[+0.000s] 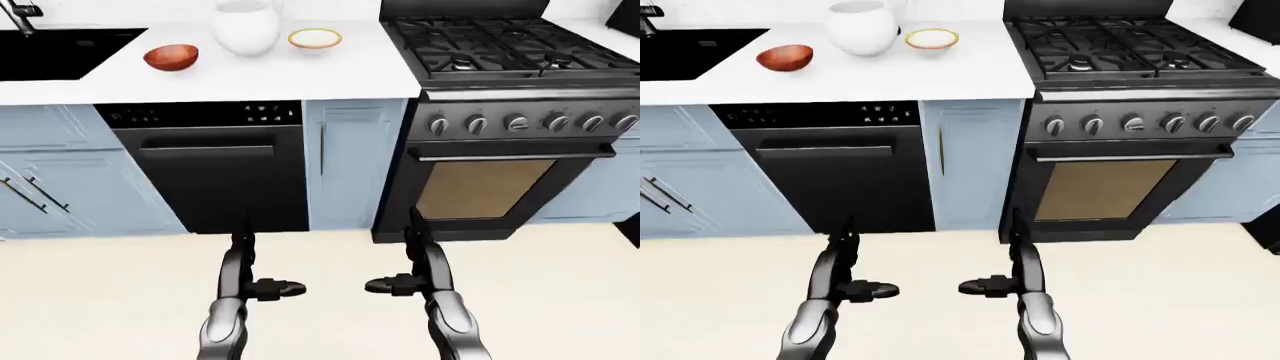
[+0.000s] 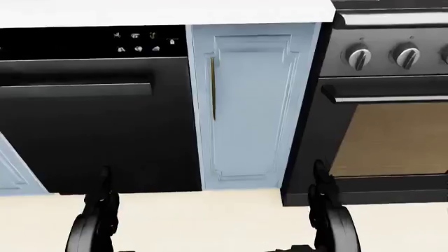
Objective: Stack the bowls from largest to smallest.
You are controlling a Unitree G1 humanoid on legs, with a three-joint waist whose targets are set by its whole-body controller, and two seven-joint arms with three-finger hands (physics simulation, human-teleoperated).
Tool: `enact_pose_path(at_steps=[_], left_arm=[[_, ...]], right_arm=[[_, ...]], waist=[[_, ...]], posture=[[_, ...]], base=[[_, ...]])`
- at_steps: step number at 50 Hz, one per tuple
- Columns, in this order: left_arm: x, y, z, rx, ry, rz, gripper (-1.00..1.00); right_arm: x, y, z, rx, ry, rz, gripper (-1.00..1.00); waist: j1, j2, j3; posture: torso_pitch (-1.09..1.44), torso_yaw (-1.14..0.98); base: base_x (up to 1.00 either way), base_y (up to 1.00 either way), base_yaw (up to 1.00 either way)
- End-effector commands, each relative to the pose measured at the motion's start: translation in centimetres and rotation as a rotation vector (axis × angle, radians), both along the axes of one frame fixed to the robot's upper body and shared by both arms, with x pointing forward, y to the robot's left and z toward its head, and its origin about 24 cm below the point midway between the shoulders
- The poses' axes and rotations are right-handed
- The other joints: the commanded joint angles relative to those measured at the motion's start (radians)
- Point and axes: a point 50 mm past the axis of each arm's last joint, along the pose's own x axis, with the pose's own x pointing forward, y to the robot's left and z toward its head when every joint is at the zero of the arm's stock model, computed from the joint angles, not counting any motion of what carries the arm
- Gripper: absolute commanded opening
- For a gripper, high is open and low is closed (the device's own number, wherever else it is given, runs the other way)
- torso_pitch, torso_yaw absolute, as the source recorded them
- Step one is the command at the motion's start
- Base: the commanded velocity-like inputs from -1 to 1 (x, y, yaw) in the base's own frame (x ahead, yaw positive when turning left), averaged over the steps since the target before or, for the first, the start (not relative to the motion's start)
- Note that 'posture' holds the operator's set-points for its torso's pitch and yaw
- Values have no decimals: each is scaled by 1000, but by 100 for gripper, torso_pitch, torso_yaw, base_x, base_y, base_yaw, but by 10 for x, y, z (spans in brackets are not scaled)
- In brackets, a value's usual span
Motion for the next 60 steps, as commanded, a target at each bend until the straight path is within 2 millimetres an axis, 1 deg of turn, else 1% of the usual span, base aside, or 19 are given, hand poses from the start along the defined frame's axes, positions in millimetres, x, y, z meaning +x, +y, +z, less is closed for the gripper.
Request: enact_pose_path(at_steps=[1, 2, 3, 4, 5, 7, 8, 9, 13, 20, 24, 27, 28, 36, 42, 48, 52, 54, 60], left_arm=[[7, 0, 39, 14, -195, -8, 100], [6, -1, 40, 24, -202, -7, 100], [7, 0, 41, 34, -211, -4, 100], [6, 0, 42, 39, -216, -4, 100], [6, 0, 42, 40, -219, -3, 100], [5, -1, 44, 46, -230, -7, 100], [5, -1, 45, 46, -231, -8, 100], [4, -2, 46, 43, -237, -11, 100], [3, -1, 50, 45, -248, -6, 100], [-3, 1, 64, 80, -325, 20, 100], [-8, 3, 74, 111, -387, 40, 100], [-13, 5, 81, 117, -426, 55, 100], [-14, 5, 83, 118, -437, 58, 100], [-36, 14, 117, 129, -565, 90, 100], [-55, 20, 140, 103, -678, 119, 100], [-74, 26, 159, 71, -811, 166, 100], [-83, 26, 165, 50, -859, 164, 100], [-88, 24, 168, 43, -889, 146, 100], [-108, 17, 184, 61, -966, 110, 100]], right_arm=[[9, -1, 35, -10, -194, -11, 100], [9, -1, 34, -14, -193, -22, 100], [10, -1, 35, -20, -197, -28, 100], [10, -1, 36, -27, -205, -32, 100], [10, -2, 36, -33, -210, -52, 100], [11, -2, 38, 5, -223, -59, 100], [11, -3, 38, -1, -224, -62, 100], [12, -6, 38, -25, -222, -105, 100], [9, -4, 39, -31, -235, -74, 100], [-2, -5, 56, -81, -333, -82, 100], [-7, -7, 68, -81, -399, -99, 100], [-18, -8, 88, -89, -503, -111, 100], [-20, -8, 91, -94, -516, -115, 100], [-42, -9, 125, -139, -649, -113, 100], [-61, 3, 145, -227, -775, -54, 100], [-72, 5, 152, -231, -835, -26, 100], [-80, 11, 155, -239, -888, 25, 100], [-81, 13, 155, -239, -898, 42, 100], [-92, 14, 165, -258, -945, 36, 100]], waist=[[-2, -8, -1], [2, -7, -37], [8, 0, -62], [7, 0, -51], [6, -8, -18], [8, -7, -70], [8, -6, -76], [9, -6, -75], [9, -5, -79], [8, -4, -84], [8, -4, -87], [8, -5, -88], [9, -5, -88], [7, -4, -79], [5, -2, -71], [5, -2, -67], [5, -2, -64], [5, -2, -63], [5, -3, -63]], posture=[[0, 0], [0, 0], [0, 0], [0, 0], [0, 0], [0, 0], [0, 0], [0, 0], [0, 0], [0, 0], [0, 0], [0, 0], [0, 0], [0, 0], [0, 0], [0, 0], [0, 0], [0, 0], [0, 0]], base=[[0, 0, 0], [0, 0, 0], [0, 0, 0], [0, 0, 0], [0, 0, 0], [0, 0, 0], [0, 0, 0], [0, 0, 0], [0, 0, 0], [0, 0, 0], [0, 0, 0], [0, 0, 0], [0, 0, 0], [0, 0, 0], [0, 0, 0], [0, 0, 0], [0, 0, 0], [0, 0, 0], [0, 0, 0]])
